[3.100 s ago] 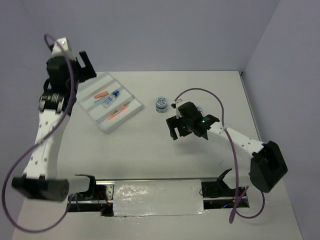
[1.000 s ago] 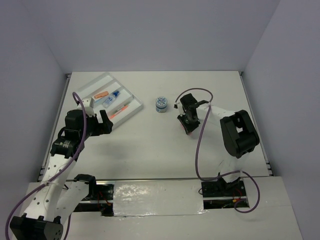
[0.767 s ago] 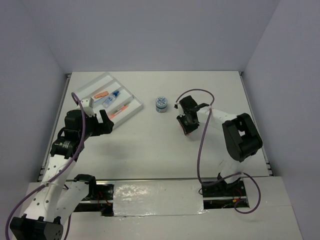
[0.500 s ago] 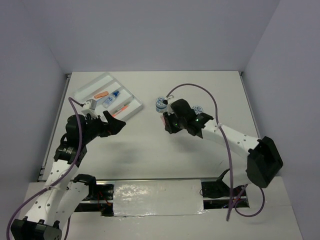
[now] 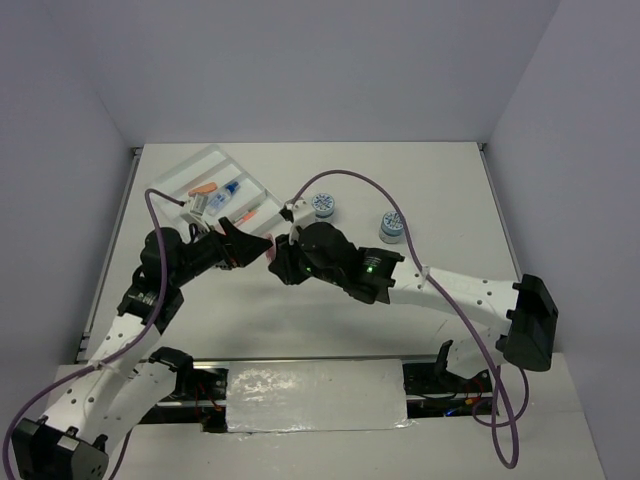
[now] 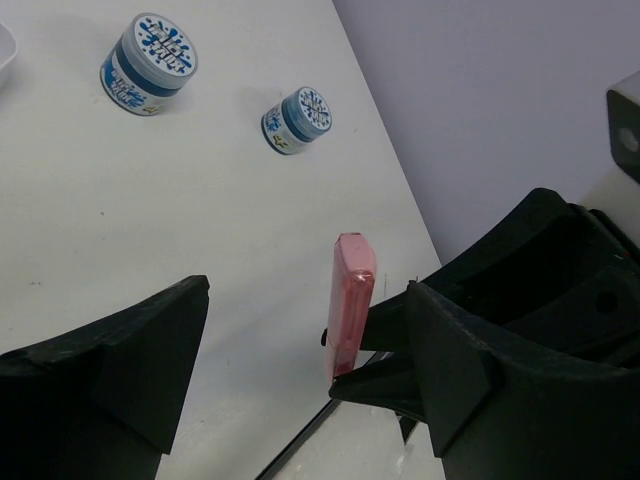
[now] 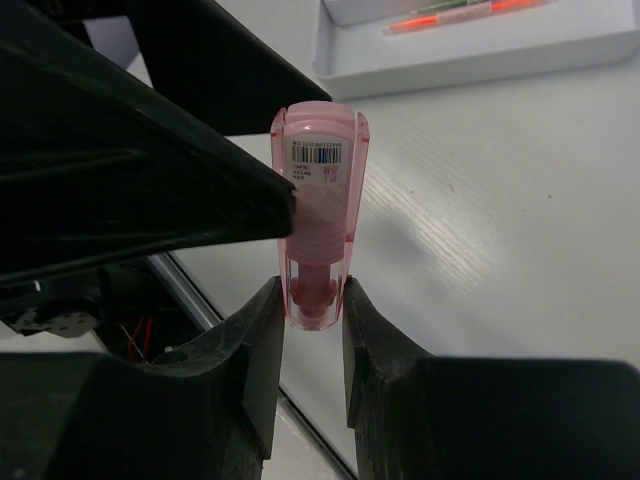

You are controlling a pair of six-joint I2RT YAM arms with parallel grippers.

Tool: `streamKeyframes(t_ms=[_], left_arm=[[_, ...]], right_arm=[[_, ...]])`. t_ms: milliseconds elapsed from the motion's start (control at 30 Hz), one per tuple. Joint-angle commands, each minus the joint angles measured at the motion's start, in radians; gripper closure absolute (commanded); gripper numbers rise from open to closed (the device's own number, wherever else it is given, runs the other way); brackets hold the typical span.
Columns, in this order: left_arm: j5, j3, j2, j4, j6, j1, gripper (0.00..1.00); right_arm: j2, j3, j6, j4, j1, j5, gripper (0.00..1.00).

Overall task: Sort the stationery into containers
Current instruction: Pick up the pen from the center of the board, then place the pen in the storage box.

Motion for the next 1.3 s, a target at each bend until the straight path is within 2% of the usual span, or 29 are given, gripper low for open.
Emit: streamKeyframes(t_ms=[0,67,200,300,333,400,433,467,500,600,633,667,700,733,800,833,867,933,967,1067,1100,1200,1267], left_arm=[[0.035,-0.007,0.007,0.100,-0.031,-0.005,0.09],[0.047,-0.017,0.015,0.113,-0.036,-0.008,0.12],[0.047,-0.012,0.031,0.119,-0.025,-0.009,0.26],[0.047,0.000,0.035,0.125,-0.014,-0.011,0.48],[0.050,0.005,0.038,0.120,-0.008,-0.011,0.63],[0.055,0.022,0.052,0.119,0.013,-0.011,0.74],[0.050,0.032,0.060,0.095,0.027,-0.011,0.88],[0.042,0.057,0.066,0.084,0.068,-0.011,0.94],[0.030,0.069,0.084,0.071,0.091,-0.011,0.98],[-0.020,0.152,0.144,-0.007,0.216,-0.009,1.00],[-0.109,0.181,0.167,-0.033,0.262,-0.009,1.00],[-0.182,0.242,0.220,-0.123,0.342,-0.008,1.00],[-0.262,0.270,0.253,-0.158,0.363,0.004,1.00],[-0.421,0.334,0.295,-0.224,0.372,0.038,1.00],[-0.635,0.419,0.453,-0.293,0.378,0.064,1.00],[-0.706,0.462,0.518,-0.297,0.454,0.092,1.00],[-0.705,0.555,0.641,-0.292,0.504,0.107,1.00],[-0.692,0.667,0.763,-0.312,0.646,0.133,1.00],[-0.717,0.777,0.873,-0.326,0.700,0.144,1.00],[-0.824,0.906,1.027,-0.346,0.932,0.146,1.00],[-0.836,0.911,1.052,-0.297,1.057,0.146,1.00],[-0.896,0.886,1.129,-0.184,1.264,0.146,1.00],[-0.912,0.876,1.181,-0.133,1.335,0.149,1.00]], right_arm=[[0.016,0.072,0.024,0.047,0.012,0.043,0.92],[0.025,0.090,0.019,0.042,0.015,0.033,0.92],[0.032,0.109,0.010,0.041,0.019,0.012,0.92],[0.043,0.121,0.003,0.033,0.023,0.003,0.91],[0.045,0.119,0.002,0.039,0.023,0.004,0.90],[0.045,0.113,-0.002,0.052,0.021,-0.008,0.88],[0.040,0.110,-0.005,0.058,0.021,-0.013,0.85],[0.037,0.104,-0.008,0.076,0.023,-0.016,0.83],[0.023,0.083,-0.016,0.093,0.019,-0.029,0.75],[-0.009,0.005,-0.010,0.171,-0.014,-0.077,0.45],[-0.041,-0.023,-0.001,0.194,-0.034,-0.108,0.01],[-0.059,-0.051,0.013,0.196,-0.075,-0.115,0.00],[-0.105,-0.116,0.034,0.196,-0.098,-0.115,0.00],[-0.134,-0.150,0.042,0.194,-0.143,-0.108,0.00],[-0.218,-0.244,0.053,0.222,-0.183,-0.111,0.00],[-0.249,-0.270,0.053,0.214,-0.201,-0.114,0.00],[-0.280,-0.292,0.044,0.208,-0.208,-0.114,0.00],[-0.369,-0.339,0.006,0.167,-0.214,-0.106,0.00],[-0.392,-0.350,-0.005,0.150,-0.214,-0.100,0.00],[-0.509,-0.410,-0.045,0.095,-0.215,-0.124,0.00],[-0.530,-0.419,-0.053,0.067,-0.214,-0.129,0.00],[-0.615,-0.457,-0.076,0.032,-0.211,-0.138,0.00],[-0.667,-0.479,-0.083,0.018,-0.211,-0.161,0.00]])
